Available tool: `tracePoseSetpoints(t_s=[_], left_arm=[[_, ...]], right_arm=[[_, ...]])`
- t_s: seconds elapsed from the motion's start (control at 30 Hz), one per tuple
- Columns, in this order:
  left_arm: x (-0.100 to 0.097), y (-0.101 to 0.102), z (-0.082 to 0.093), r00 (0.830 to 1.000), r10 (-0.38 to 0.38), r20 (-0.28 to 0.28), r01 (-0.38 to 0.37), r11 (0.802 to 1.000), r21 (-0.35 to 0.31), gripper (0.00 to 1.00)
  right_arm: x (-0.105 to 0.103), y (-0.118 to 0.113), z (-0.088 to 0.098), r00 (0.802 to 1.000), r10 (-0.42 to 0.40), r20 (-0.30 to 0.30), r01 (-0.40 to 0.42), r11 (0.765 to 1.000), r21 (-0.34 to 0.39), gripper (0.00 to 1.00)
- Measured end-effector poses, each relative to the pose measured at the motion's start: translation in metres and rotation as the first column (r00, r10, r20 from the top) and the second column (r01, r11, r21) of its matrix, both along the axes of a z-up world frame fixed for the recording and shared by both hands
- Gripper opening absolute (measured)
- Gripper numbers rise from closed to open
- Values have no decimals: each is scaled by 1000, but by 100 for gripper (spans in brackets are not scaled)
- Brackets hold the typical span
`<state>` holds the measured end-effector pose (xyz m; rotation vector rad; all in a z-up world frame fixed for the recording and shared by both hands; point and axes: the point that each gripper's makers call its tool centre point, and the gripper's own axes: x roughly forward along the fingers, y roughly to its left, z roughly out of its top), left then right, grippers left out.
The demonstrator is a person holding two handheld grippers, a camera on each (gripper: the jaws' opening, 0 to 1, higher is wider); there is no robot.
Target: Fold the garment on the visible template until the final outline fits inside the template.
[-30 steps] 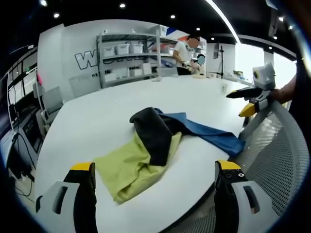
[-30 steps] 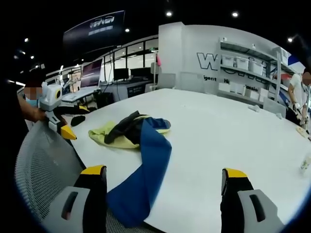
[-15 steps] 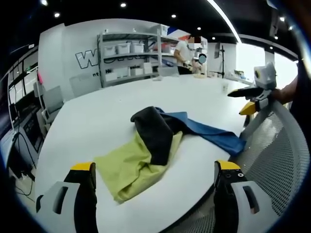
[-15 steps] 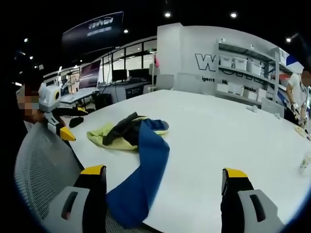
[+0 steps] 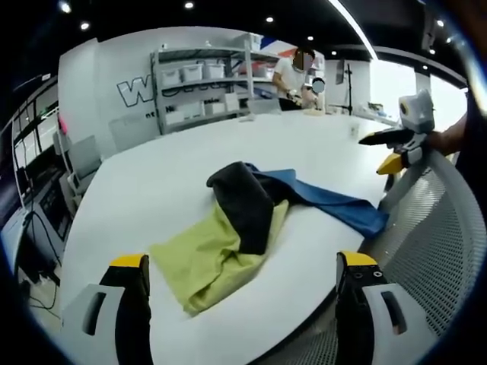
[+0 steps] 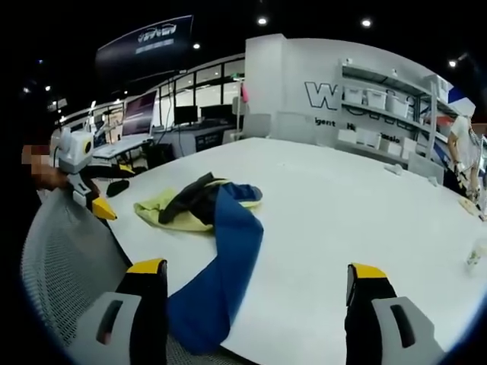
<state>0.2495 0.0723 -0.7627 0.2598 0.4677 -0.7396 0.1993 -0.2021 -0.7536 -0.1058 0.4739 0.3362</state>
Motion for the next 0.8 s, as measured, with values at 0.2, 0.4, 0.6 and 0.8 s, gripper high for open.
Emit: tracePoseSetpoints(t_s=[0.2, 0.4, 0.6, 0.8], left_arm=[[-1, 1, 1, 1000, -4, -8, 4, 1000, 1, 99], [3, 5, 2, 1000, 0, -14, 0, 1000, 13, 99], [7, 10, 5, 999, 23, -35, -22, 999, 29, 99], [6, 13, 10, 999, 32, -36, -31, 999, 25, 99]], right_arm=[[-2, -3, -3, 1000, -13, -25, 12, 1000, -19, 98], [-4, -5, -3, 999, -6, -46, 5, 1000, -27, 98], [-6, -3, -2, 997, 23, -70, -26, 999, -42, 98], [-3, 2, 3, 995, 55, -80, -56, 998, -22, 97]])
